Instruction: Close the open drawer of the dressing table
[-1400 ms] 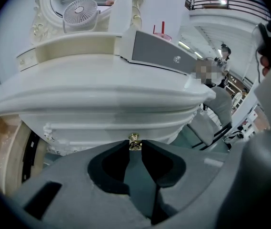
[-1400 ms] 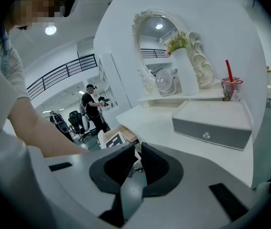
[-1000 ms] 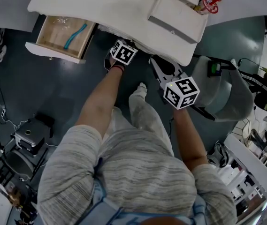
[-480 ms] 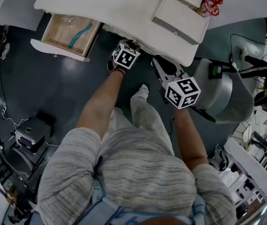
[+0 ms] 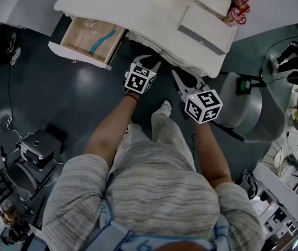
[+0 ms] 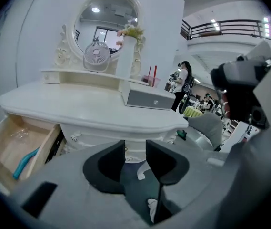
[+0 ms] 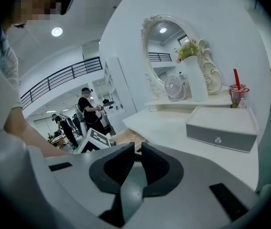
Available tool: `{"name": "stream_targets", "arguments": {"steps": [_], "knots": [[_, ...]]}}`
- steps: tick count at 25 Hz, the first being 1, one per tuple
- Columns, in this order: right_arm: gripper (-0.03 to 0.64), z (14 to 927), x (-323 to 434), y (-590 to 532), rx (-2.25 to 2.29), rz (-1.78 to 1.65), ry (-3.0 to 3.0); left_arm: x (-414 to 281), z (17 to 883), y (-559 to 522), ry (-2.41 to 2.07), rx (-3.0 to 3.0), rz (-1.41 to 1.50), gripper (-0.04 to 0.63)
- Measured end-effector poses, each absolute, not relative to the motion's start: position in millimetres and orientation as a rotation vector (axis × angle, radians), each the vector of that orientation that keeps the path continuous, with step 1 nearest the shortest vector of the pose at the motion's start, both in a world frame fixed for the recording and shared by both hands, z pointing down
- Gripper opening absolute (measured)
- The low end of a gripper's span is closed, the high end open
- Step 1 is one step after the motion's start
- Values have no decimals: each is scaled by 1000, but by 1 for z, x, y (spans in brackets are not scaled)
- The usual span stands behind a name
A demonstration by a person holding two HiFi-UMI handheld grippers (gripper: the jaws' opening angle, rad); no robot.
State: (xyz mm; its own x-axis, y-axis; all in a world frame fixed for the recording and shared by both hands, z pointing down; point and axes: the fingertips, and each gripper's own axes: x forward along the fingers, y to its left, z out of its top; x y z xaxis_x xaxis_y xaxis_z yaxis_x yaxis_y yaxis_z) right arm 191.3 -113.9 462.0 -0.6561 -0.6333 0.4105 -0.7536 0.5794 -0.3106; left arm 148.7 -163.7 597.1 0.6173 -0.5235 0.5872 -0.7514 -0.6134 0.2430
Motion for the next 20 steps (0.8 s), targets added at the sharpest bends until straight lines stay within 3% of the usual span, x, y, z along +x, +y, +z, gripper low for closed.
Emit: {"name": "stream_targets", "arguments": {"steps": [20], "knots": [[12,419,101,-43,1141,588,-2628,39,472,-55,-1069,2501,419,21]]}}
